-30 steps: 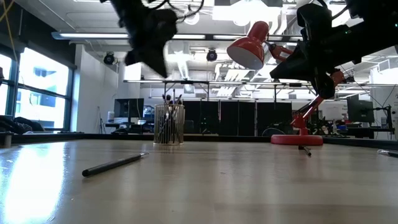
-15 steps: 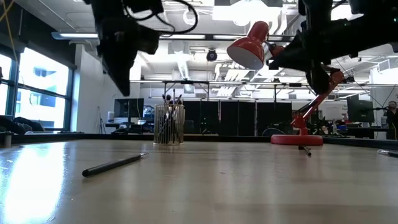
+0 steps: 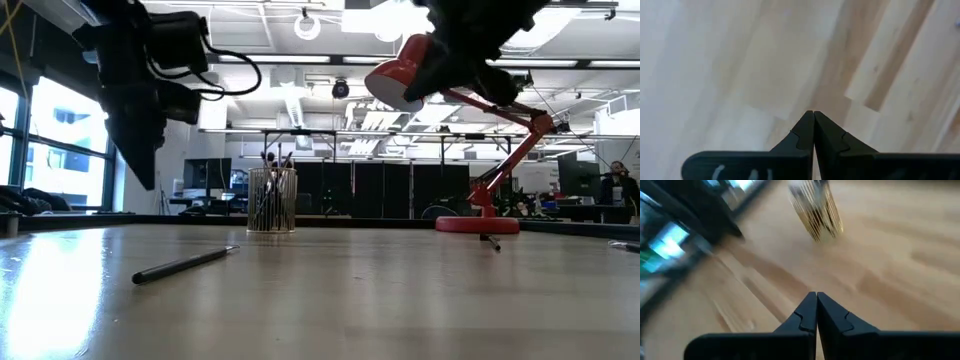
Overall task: Put items in baskets/containers
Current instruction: Put the eyeshadow brush into the wire organizer
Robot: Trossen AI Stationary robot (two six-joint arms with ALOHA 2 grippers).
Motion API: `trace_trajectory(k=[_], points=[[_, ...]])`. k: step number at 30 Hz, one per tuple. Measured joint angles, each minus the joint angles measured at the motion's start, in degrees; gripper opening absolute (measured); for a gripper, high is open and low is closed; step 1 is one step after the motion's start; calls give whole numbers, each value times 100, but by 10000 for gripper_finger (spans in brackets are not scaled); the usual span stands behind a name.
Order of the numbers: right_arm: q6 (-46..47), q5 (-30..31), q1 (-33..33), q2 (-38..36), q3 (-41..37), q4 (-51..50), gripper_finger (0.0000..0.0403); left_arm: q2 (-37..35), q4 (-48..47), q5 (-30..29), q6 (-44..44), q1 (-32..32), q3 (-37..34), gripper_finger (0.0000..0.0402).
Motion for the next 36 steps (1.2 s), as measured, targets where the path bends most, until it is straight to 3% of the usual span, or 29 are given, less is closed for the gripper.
trace_trajectory(k=[6,12,17,25,29,36], points=[[779,-1256,-187,1362,1757,-2783,0,-310,48,234,894,664,-115,0],[2446,-1707,-196,2077,2560,-5010,0,-347,27,587,1510,1089,-115,0],[3668,-2099,-196,1837,1946,-5159,17,-347,35,735,1772,1151,-115,0],[4880,-2420,-190,863,488,-4666,87,-344,51,887,1788,1141,-115,0],[5186,-2692,-330,373,-171,-4557,104,-342,114,897,1735,1141,-115,0],[5276,-2952,-696,-132,-1215,-3840,99,-342,294,932,1477,1141,-115,0]])
